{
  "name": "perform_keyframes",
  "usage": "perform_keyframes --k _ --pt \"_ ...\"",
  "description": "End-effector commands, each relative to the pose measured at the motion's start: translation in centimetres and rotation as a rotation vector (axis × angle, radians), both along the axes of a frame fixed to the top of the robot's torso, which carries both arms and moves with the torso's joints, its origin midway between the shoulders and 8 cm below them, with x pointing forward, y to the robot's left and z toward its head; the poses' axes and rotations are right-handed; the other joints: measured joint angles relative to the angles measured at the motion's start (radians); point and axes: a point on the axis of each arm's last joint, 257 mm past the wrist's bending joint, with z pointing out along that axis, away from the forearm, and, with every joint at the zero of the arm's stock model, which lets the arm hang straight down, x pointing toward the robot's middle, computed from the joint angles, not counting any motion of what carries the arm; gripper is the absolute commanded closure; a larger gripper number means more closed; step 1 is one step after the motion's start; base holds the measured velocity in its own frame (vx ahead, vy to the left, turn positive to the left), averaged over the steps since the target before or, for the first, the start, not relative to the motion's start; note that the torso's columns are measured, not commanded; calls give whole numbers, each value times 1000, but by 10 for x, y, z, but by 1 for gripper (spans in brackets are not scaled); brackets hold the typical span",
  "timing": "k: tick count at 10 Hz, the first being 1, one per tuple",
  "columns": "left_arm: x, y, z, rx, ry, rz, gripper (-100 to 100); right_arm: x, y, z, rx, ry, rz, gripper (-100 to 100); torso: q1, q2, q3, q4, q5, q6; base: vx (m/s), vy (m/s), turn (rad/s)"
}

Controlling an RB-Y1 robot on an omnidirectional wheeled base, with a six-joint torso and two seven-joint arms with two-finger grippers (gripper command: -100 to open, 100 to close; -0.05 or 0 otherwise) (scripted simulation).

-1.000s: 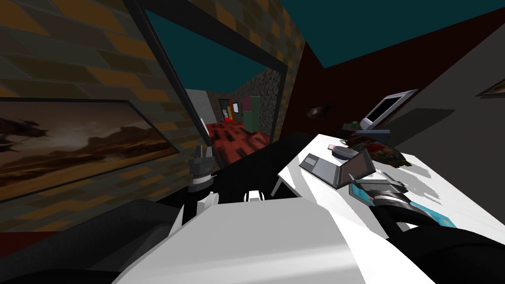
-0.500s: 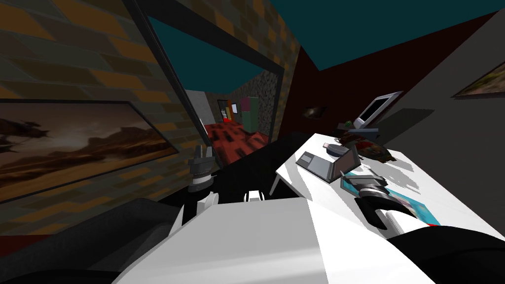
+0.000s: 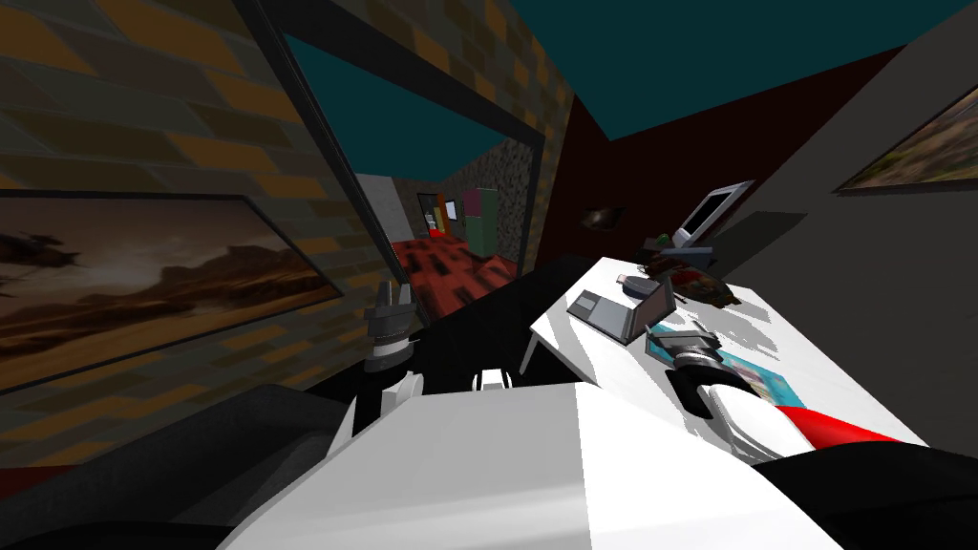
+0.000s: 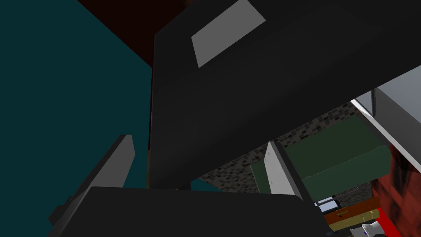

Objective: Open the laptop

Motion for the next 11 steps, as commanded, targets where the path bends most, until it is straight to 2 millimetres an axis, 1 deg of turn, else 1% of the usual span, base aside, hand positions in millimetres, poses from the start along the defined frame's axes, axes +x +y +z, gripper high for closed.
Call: perform_keyframes --k 1,2,3,4,5,6,7,11 --pt "0 0 0 0 0 0 0 22 0 -12 45 -23 -1 -100 0 2 2 1 0 -1 -50 -9 21" --pt "0 0 0 0 0 0 0 31 2 -7 18 -16 5 -100 2 -1 0 1 1 -1 -12 -3 2" --pt "0 0 0 0 0 0 0 31 1 -7 -10 10 4 -100 3 -4 -2 0 2 -1 0 0 0" --pt "0 0 0 0 0 0 0 47 5 -19 43 -9 14 -100 3 -4 -3 -1 2 -1 -70 -12 -144" --pt "0 0 0 0 0 0 0 54 4 -25 62 -16 11 -100 0 -1 0 0 0 0 -90 -10 -79" --pt "0 0 0 0 0 0 0 69 8 -14 65 -51 25 -100 0 1 1 1 0 -1 -53 -1 7" --pt "0 0 0 0 0 0 0 72 9 -13 62 -51 25 -100 2 -1 0 1 1 -1 -21 0 13" --pt "0 0 0 0 0 0 0 71 8 -15 2 10 20 -100 1 -2 -1 0 1 -1 3 2 -2"
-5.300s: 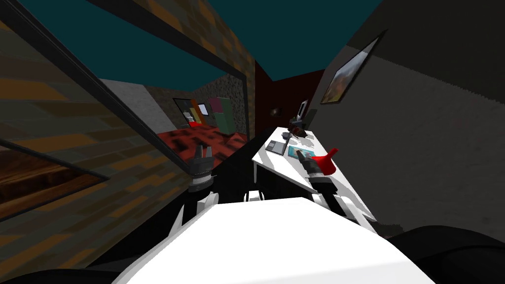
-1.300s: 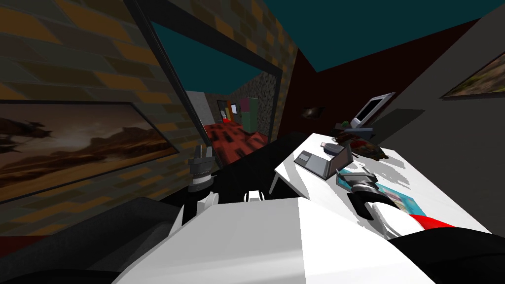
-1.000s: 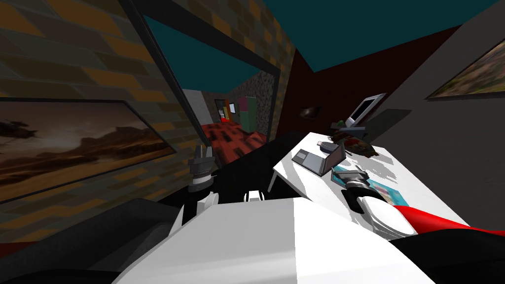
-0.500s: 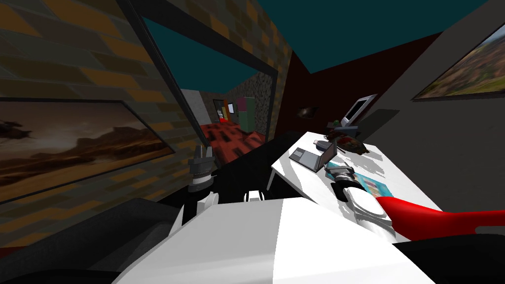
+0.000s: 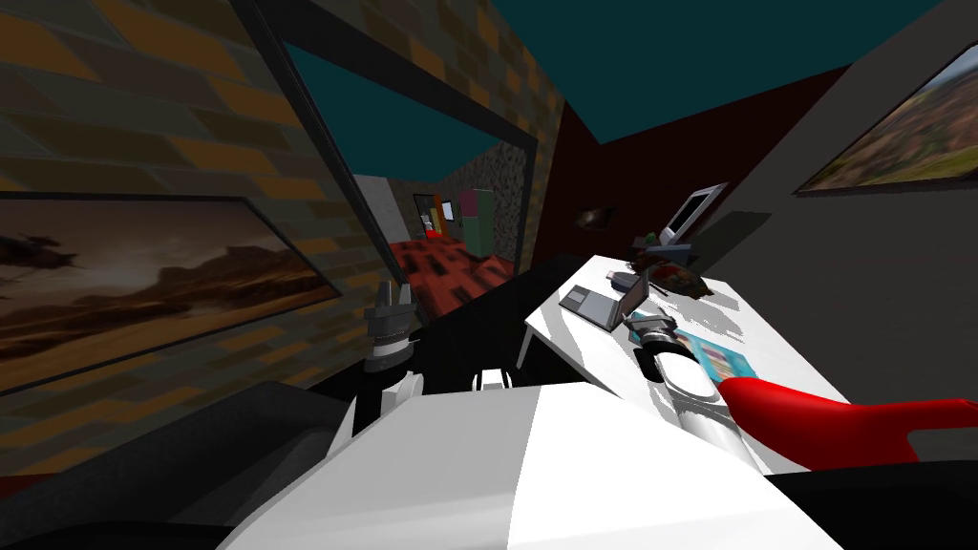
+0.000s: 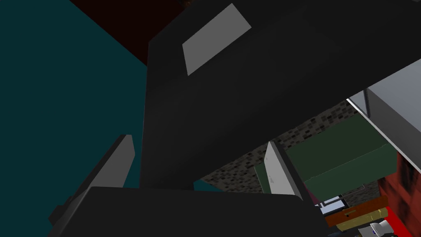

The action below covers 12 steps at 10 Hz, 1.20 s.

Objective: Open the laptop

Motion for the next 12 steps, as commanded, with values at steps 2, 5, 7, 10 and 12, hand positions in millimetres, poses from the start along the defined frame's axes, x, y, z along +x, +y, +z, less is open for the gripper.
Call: perform_keyframes --k 2,5,7,10,12 --pt "0 0 0 0 0 0 0 20 3 -20 52 5 6 -100 -3 4 2 1 -1 1 -94 -7 -108" --pt "0 0 0 0 0 0 0 43 10 -1 52 -41 23 -100 2 -1 -1 0 1 0 -22 -11 4" --pt "0 0 0 0 0 0 0 42 9 -3 7 -1 21 -100 2 0 0 0 1 0 8 3 -3" --pt "0 0 0 0 0 0 0 63 17 -9 9 14 37 -100 0 1 1 0 0 0 -30 -4 -40" --pt "0 0 0 0 0 0 0 83 22 -1 45 -28 46 -100 -3 4 2 1 -1 1 -77 -13 -47"
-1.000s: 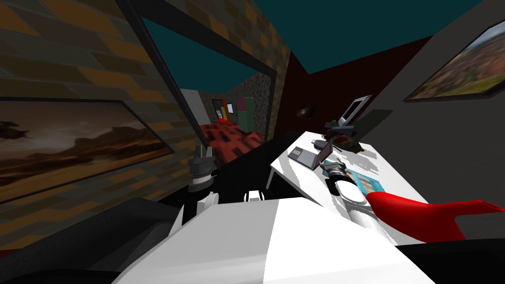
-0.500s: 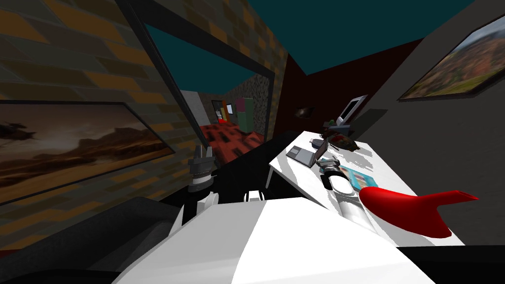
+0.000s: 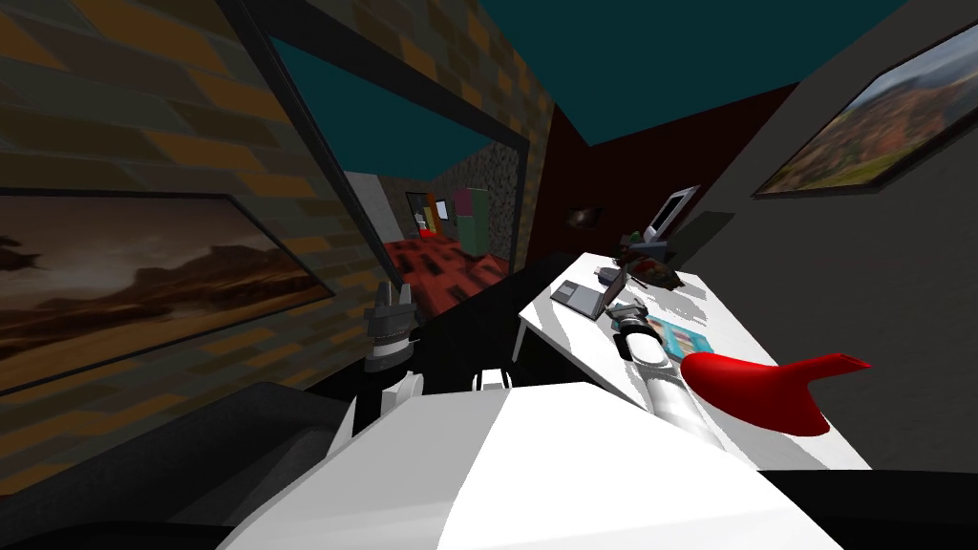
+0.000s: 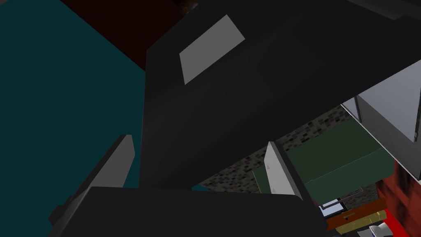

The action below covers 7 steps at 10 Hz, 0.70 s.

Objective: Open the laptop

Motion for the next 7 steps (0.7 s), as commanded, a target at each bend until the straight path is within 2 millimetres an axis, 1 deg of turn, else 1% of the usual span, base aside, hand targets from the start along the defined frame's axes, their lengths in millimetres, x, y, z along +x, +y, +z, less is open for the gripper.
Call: perform_keyframes --k 1,4,5,6,7 --pt "0 0 0 0 0 0 0 19 8 10 19 -33 13 -100 3 -3 -2 -1 2 0 -11 -5 13" --pt "0 0 0 0 0 0 0 18 7 9 -40 15 11 -100 4 -4 -3 -1 2 -1 6 2 -3" --pt "0 0 0 0 0 0 0 40 17 6 -11 3 31 -100 3 -4 -2 -1 1 -1 -81 -10 -131" --pt "0 0 0 0 0 0 0 44 17 2 5 4 29 -100 1 1 0 0 1 0 -105 -20 -84" --pt "0 0 0 0 0 0 0 54 20 9 12 -14 35 -100 2 2 1 1 1 0 -53 -14 3"
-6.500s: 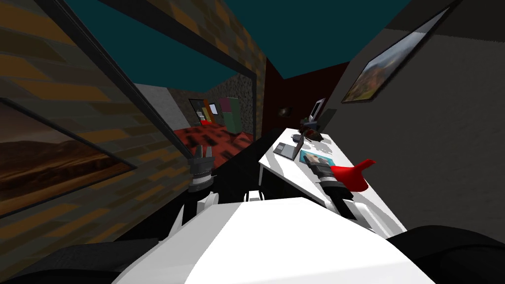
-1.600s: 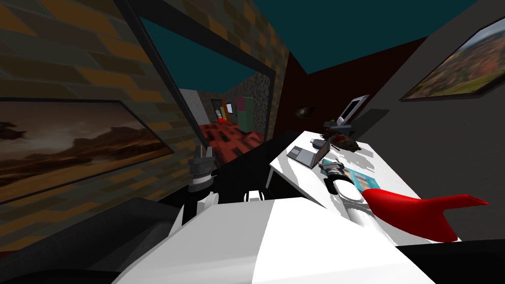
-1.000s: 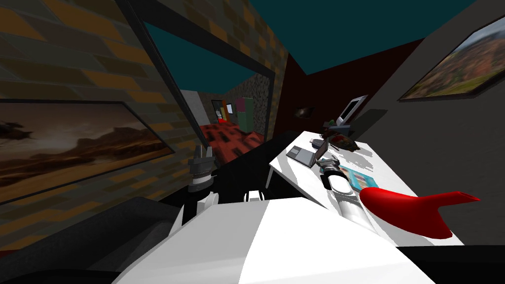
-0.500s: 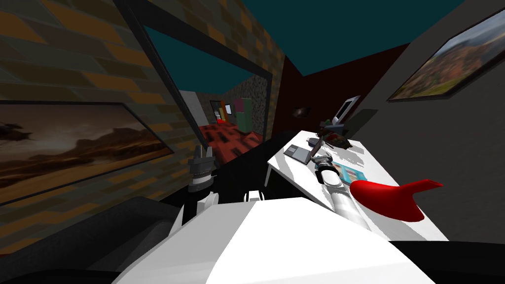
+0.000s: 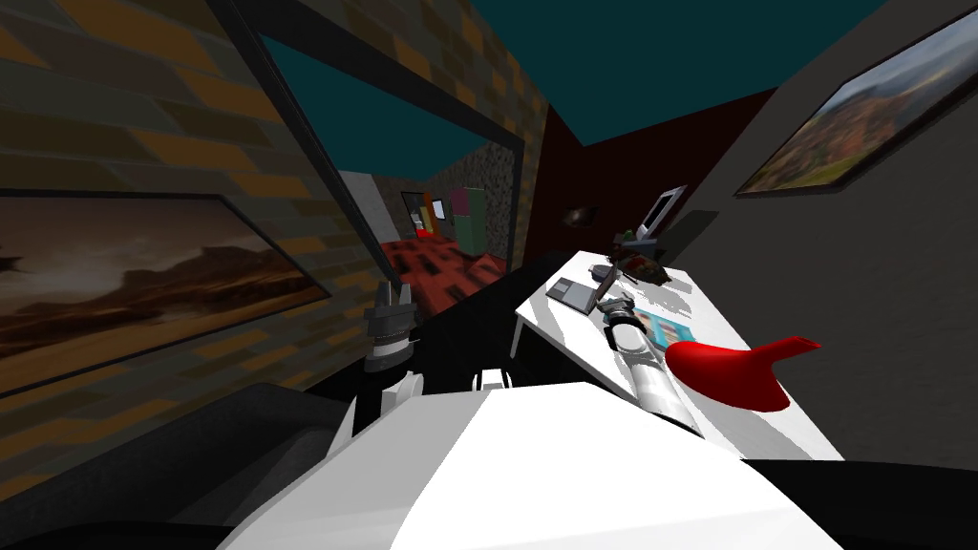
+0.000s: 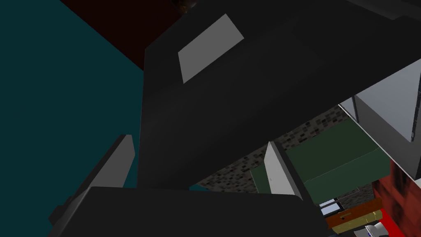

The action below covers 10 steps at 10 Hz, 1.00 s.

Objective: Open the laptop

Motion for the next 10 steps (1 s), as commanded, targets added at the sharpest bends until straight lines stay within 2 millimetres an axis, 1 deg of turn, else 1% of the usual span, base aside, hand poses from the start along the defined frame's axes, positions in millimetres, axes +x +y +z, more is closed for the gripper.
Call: perform_keyframes --k 1,3,4,5,6,7,8,9,10 --pt "0 0 0 0 0 0 0 24 7 14 6 -25 14 -100 2 -3 -2 -1 1 0 -13 -5 15" --pt "0 0 0 0 0 0 0 24 7 13 -40 9 12 -100 4 -7 -4 -2 1 0 9 3 -1" --pt "0 0 0 0 0 0 0 44 17 12 -12 -1 33 -100 2 -6 -4 -2 1 0 -73 -6 -131" --pt "0 0 0 0 0 0 0 52 19 11 -1 -2 35 -100 0 -1 -1 -1 0 0 -99 -22 -77" --pt "0 0 0 0 0 0 0 62 24 22 0 -22 42 -100 0 0 0 0 0 0 -57 -18 -4" --pt "0 0 0 0 0 0 0 66 25 26 -25 -14 44 -100 1 -3 -2 -1 1 0 -18 -7 9" --pt "0 0 0 0 0 0 0 65 24 26 -53 6 43 -100 3 -6 -4 -2 1 0 5 -1 3" --pt "0 0 0 0 0 0 0 85 36 28 -31 -5 66 -100 3 -6 -4 -2 1 0 -64 -25 -141" --pt "0 0 0 0 0 0 0 91 38 22 0 -6 66 -100 1 -2 -2 -1 0 1 -94 -18 -69"
